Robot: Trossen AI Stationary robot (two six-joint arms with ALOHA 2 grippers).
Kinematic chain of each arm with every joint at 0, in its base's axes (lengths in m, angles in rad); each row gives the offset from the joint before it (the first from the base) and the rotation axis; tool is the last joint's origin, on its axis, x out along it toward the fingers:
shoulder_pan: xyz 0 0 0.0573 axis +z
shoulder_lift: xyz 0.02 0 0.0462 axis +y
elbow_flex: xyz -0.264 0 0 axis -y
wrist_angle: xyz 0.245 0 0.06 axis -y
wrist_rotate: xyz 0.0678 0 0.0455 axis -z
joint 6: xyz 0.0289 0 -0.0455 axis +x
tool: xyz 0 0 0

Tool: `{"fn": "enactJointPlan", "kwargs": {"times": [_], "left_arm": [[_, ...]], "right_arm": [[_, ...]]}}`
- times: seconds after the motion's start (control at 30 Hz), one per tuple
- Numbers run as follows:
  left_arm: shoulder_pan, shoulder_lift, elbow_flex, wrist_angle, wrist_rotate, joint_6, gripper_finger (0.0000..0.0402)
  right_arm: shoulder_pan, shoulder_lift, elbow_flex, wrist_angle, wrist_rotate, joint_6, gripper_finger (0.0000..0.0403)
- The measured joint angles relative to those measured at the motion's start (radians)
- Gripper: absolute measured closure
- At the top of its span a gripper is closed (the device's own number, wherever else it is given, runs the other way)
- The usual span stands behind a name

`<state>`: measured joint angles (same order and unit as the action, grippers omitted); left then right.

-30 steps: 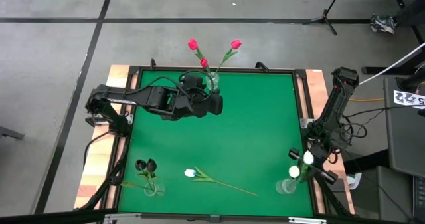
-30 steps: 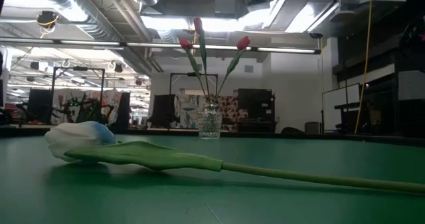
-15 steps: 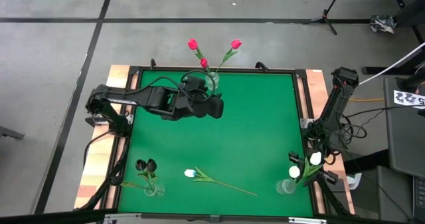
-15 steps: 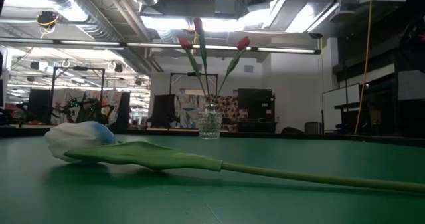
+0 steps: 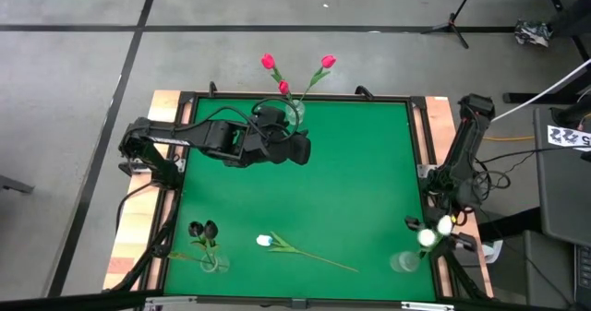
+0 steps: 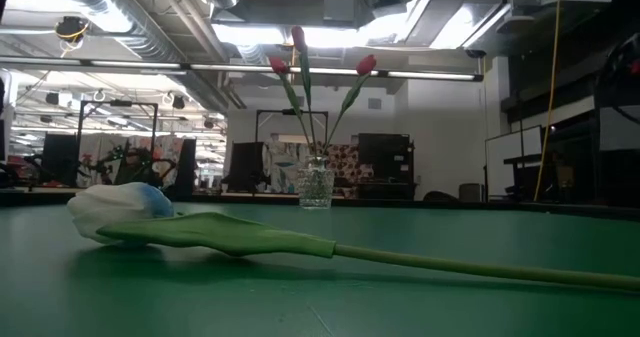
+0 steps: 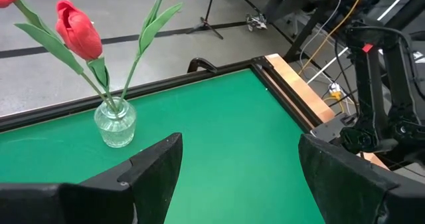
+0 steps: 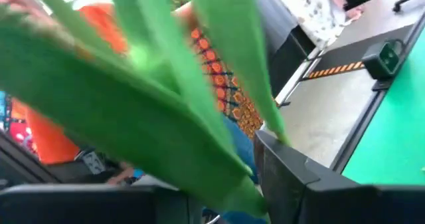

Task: Sort flowers into vase by color
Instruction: Put the top white flower into the bottom right transparent vase

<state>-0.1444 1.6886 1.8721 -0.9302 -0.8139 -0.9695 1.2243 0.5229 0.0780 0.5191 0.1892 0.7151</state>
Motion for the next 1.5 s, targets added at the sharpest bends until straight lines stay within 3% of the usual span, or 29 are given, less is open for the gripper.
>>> {"fn": "enactJointPlan", "kwargs": {"times": [0.63, 1.07, 1.2, 1.5], "left_arm": [[0.0, 0.0, 0.0, 0.0, -0.001, 0.008, 0.0108], [0.0, 0.0, 0.0, -0.001, -0.001, 0.013, 0.0108], [0.0, 0.0, 0.0, 0.0, -0.002, 0.024, 0.0108], [0.0, 0.0, 0.0, 0.0, -0.001, 0.025, 0.0108]], "right_arm": [[-0.001, -0.032, 0.0, -0.036, 0.081, -0.037, 0.0281], [-0.001, -0.04, 0.0, -0.068, 0.035, -0.005, 0.0276], [-0.001, -0.058, 0.0, -0.078, 0.05, 0.015, 0.0239], [-0.001, -0.059, 0.0, -0.113, 0.03, 0.054, 0.0097]]}}
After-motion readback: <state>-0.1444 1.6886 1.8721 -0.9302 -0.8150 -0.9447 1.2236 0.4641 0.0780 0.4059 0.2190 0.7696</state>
